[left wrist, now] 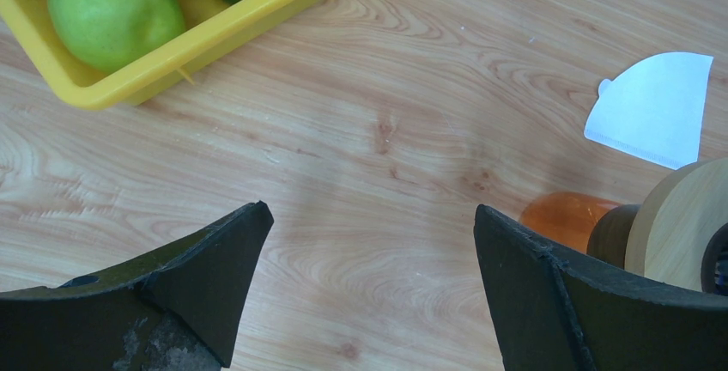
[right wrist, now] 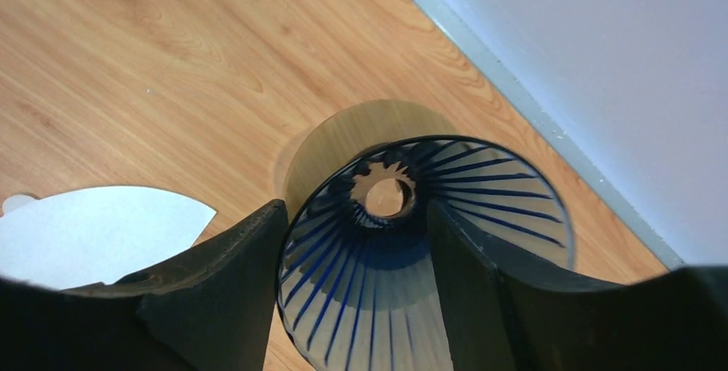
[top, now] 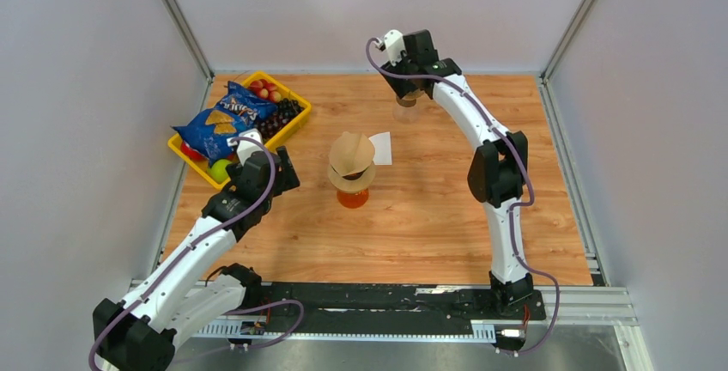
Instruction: Place the coffee filter in the dripper
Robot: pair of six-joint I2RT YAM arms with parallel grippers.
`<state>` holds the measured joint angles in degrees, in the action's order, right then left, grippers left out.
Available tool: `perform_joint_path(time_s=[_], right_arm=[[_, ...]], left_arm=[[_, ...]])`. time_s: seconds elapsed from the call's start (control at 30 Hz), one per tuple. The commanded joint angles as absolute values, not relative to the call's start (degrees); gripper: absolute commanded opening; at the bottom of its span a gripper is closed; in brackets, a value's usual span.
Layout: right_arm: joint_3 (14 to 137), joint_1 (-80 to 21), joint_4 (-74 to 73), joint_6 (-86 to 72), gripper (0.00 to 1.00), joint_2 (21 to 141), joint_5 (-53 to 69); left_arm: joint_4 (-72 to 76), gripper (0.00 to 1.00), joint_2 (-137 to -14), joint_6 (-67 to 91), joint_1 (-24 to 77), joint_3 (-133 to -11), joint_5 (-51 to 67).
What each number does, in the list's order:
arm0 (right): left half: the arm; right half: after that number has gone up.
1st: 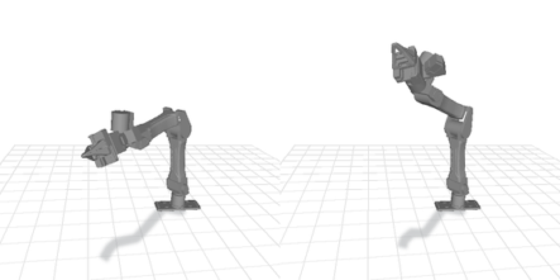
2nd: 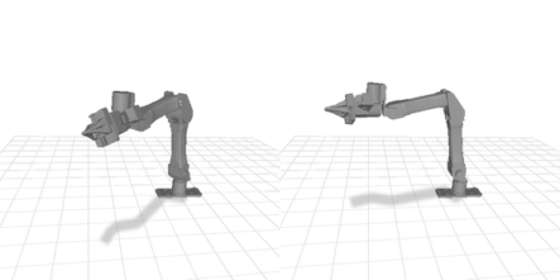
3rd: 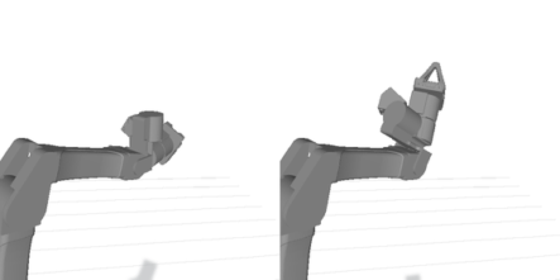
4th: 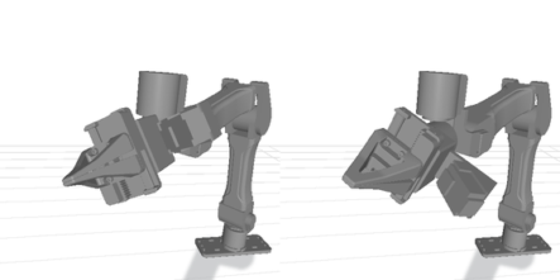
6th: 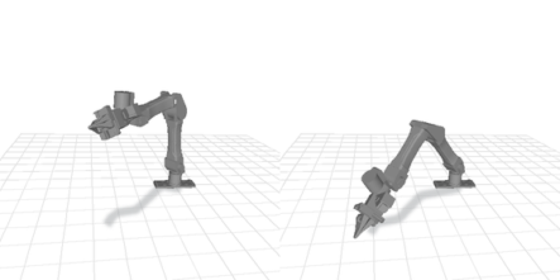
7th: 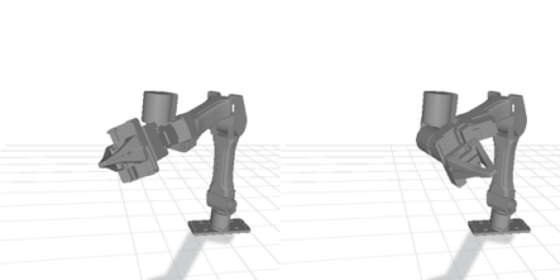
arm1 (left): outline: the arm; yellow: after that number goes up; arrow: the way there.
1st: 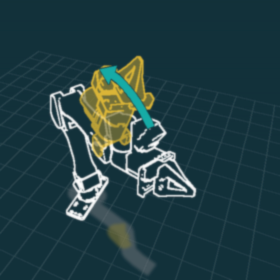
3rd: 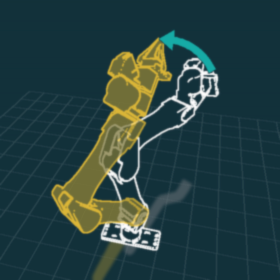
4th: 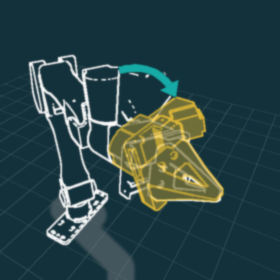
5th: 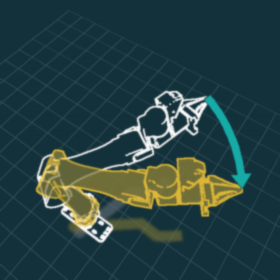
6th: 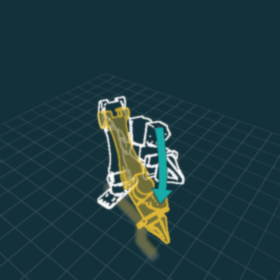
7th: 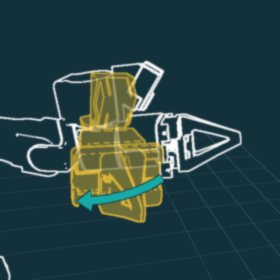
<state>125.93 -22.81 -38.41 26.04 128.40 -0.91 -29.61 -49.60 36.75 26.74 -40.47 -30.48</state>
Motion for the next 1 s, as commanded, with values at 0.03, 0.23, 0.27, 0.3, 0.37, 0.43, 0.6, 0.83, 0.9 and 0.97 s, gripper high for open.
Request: perform_joint_path(time_s=[0.03, 0.23, 0.27, 0.3, 0.37, 0.43, 0.6, 0.83, 0.9, 0.97], right_arm=[[129.8, -22.9, -35.2, 25.0, 0.69, 125.2, -3.1], [126.6, -23.0, -34.6, 22.6, 0.84, 118.9, 0.9], [125.9, -22.9, -34.5, 21.7, 0.87, 117.4, 1.6], [125.0, -23.0, -34.1, 20.4, 0.92, 115.9, 1.8], [122.8, -23.0, -33.2, 18.4, 0.99, 112.4, 3.0], [118.2, -23.0, -31.6, 15.4, 1.0, 108.1, 4.0], [101.8, -23.0, -25.9, 5.8, 1.0, 95.5, 5.8], [72.4, -29.5, -16.3, -7.8, 1.0, 77.3, -3.5], [66.4, -32.2, -15.0, -13.2, 0.99, 75.4, -9.0], [62.2, -34.4, -14.2, -17.8, 0.98, 75.4, -12.7]], left_arm=[[-28.5, 1.0, -48.7, 35.9, 26.4, -42.0, -30.3], [-28.5, 1.0, -48.0, 35.8, 26.4, -41.9, -30.4], [-28.5, 1.0, -47.8, 35.8, 26.4, -41.9, -30.3], [-28.5, 1.0, -47.6, 35.8, 26.4, -41.9, -30.4], [-28.6, 1.0, -47.4, 35.8, 26.4, -41.9, -30.2], [-28.6, 1.0, -47.1, 35.9, 26.4, -41.8, -29.9], [-28.3, 1.0, -46.0, 35.9, 26.5, -41.6, -28.8], [-27.6, 1.0, -45.2, 36.3, 26.4, -41.1, -26.3], [-27.8, 1.0, -45.0, 36.4, 26.4, -41.2, -26.1], [-28.2, 1.0, -44.6, 36.7, 26.4, -41.3, -26.3]])
